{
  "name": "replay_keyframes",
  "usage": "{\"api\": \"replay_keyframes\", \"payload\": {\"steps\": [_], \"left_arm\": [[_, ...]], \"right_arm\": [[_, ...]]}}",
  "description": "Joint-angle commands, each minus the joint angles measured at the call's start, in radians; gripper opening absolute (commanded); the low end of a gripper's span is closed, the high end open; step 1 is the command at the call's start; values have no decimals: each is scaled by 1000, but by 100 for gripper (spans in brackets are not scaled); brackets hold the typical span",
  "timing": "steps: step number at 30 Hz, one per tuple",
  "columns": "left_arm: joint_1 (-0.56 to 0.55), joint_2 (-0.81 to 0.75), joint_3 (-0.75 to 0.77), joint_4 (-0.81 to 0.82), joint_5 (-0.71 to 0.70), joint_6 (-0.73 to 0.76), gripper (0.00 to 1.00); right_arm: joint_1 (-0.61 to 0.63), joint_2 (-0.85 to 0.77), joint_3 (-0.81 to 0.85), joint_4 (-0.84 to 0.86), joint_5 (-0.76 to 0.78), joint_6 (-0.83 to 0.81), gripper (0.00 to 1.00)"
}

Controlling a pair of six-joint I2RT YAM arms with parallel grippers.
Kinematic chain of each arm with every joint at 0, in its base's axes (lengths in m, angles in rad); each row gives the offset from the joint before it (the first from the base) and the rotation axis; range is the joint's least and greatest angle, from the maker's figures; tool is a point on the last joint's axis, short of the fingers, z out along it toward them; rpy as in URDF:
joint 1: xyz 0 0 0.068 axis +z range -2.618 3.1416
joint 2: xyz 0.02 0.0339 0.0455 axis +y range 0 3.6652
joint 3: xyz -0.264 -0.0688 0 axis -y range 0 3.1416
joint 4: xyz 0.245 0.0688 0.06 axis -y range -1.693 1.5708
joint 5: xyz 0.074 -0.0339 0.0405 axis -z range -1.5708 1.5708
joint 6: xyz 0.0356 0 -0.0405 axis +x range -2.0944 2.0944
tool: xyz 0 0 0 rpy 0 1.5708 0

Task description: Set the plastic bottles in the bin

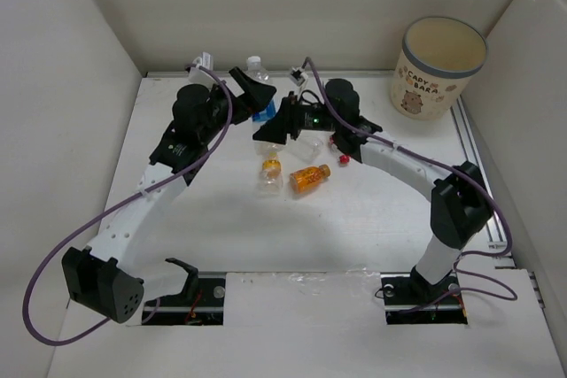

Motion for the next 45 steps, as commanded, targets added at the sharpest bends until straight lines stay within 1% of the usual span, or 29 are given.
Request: {"api": "replay_keyframes", "payload": {"steps": [1, 2, 3, 4, 6, 7, 8, 10, 11, 13, 14, 15, 16, 17, 18, 21, 22, 24, 25, 26, 28, 29, 30, 35, 38, 42, 43, 45], "left_arm": [[-2, -36, 85, 98, 3, -10, 100], [-2, -36, 104, 65, -17, -10, 100], [-2, -36, 144, 36, -81, -10, 100], [-2, -36, 164, 2, -124, -10, 100], [-2, -36, 199, -94, -222, -1, 100], [-2, -24, 213, -115, -237, 18, 100], [-2, -24, 213, -129, -248, 33, 100], [-2, -15, 195, -140, -248, 70, 100], [-2, -15, 182, -140, -248, 79, 100], [-2, -15, 149, -130, -248, 91, 100], [-2, -15, 115, -121, -239, 102, 100], [-2, -15, 100, -110, -239, 102, 100], [-2, -15, 75, -91, -210, 114, 100], [-2, -15, 75, -80, -199, 114, 100], [-2, -15, 63, -80, -199, 130, 100], [-2, 19, 72, -92, -179, 139, 100], [-2, 28, 72, -92, -179, 139, 100], [-2, 42, 72, -103, -179, 139, 100], [-2, 52, 72, -103, -179, 139, 100], [-2, 65, 72, -103, -179, 139, 100], [-2, 78, 72, -103, -189, 139, 100], [-2, 88, 72, -115, -198, 139, 100], [-2, 106, 81, -130, -198, 139, 100], [-2, 144, 70, -155, -233, 130, 100], [-2, 170, 46, -155, -233, 130, 100], [-2, 227, 33, -155, -221, 130, 100], [-2, 244, 33, -155, -221, 140, 100], [-2, 310, 47, -179, -193, 156, 100]], "right_arm": [[-108, 6, 89, 35, 18, 31, 0], [-140, -5, 108, 8, 27, 31, 0], [-177, -5, 129, -21, 47, 17, 0], [-254, -5, 169, -67, 61, 8, 0], [-336, -14, 217, -118, 111, -6, 0], [-417, -14, 243, -139, 178, -15, 0], [-457, -14, 302, -183, 213, -15, 0], [-537, 6, 375, -219, 274, -15, 0], [-601, 20, 446, -254, 306, -15, 0], [-655, 53, 505, -288, 396, -26, 0], [-692, 64, 530, -299, 482, -64, 0], [-708, 91, 594, -338, 527, -90, 0], [-720, 108, 623, -354, 568, -118, 0], [-731, 127, 652, -369, 657, -142, 0], [-753, 144, 703, -395, 700, -180, 0], [-804, 230, 780, -434, 777, -211, 0], [-813, 275, 835, -470, 777, -211, 0], [-826, 314, 878, -498, 819, -222, 0], [-826, 329, 909, -516, 828, -236, 2], [-826, 358, 927, -530, 837, -245, 19], [-835, 383, 959, -556, 877, -245, 76], [-835, 392, 985, -578, 900, -245, 84], [-835, 403, 995, -578, 918, -256, 100], [-844, 383, 1022, -610, 940, -256, 100], [-834, 331, 986, -619, 975, -256, 100], [-772, 212, 891, -647, 1017, -245, 100], [-758, 180, 824, -647, 1002, -245, 100], [-731, 78, 748, -647, 928, -245, 100]]}}
